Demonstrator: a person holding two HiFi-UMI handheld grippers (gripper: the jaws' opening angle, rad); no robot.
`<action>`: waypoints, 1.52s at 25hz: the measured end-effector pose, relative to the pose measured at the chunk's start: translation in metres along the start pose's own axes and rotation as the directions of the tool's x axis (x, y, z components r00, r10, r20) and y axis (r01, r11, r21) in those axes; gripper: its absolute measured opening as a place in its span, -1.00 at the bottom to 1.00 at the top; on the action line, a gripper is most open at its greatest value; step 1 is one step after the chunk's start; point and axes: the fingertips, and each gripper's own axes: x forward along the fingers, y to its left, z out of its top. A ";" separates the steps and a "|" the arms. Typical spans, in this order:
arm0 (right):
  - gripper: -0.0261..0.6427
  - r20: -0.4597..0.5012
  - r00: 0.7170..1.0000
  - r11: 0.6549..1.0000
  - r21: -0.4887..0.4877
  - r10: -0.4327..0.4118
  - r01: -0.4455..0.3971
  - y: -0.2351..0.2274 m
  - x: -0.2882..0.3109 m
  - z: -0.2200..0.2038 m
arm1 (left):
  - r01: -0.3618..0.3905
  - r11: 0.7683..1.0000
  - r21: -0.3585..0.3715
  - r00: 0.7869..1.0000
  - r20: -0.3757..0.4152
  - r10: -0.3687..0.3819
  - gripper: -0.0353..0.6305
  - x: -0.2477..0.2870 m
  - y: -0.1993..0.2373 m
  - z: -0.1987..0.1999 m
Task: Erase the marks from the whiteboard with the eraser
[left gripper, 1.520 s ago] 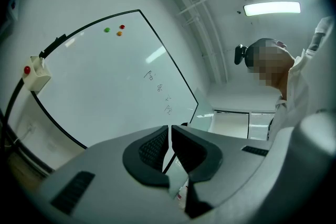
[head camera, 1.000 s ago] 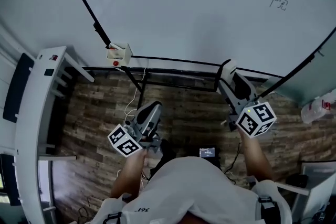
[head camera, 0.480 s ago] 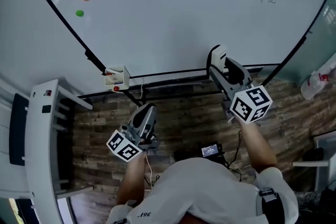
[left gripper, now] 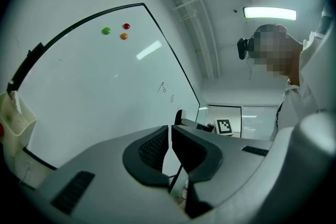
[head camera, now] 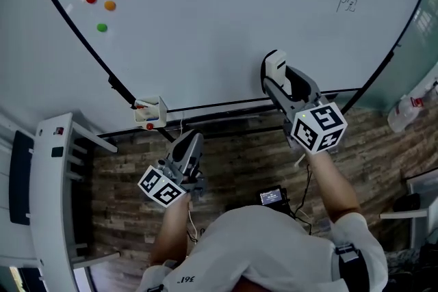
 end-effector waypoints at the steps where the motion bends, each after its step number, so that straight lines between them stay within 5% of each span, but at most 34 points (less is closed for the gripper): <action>1: -0.16 0.000 1.000 1.000 -0.010 0.002 -0.002 -0.002 0.002 0.003 | -0.001 1.000 0.001 1.000 0.000 0.001 -0.87 0.004 0.000 0.000; 27: -0.16 0.065 0.997 0.980 -0.193 -0.030 0.042 -0.031 0.070 0.079 | 0.050 0.994 0.101 0.998 0.031 -0.054 -0.87 0.098 0.021 0.037; 38: -0.16 0.135 0.989 0.942 -0.323 -0.054 0.095 -0.017 0.106 0.131 | 0.075 0.991 0.113 0.996 0.046 -0.081 -0.87 0.116 0.024 0.050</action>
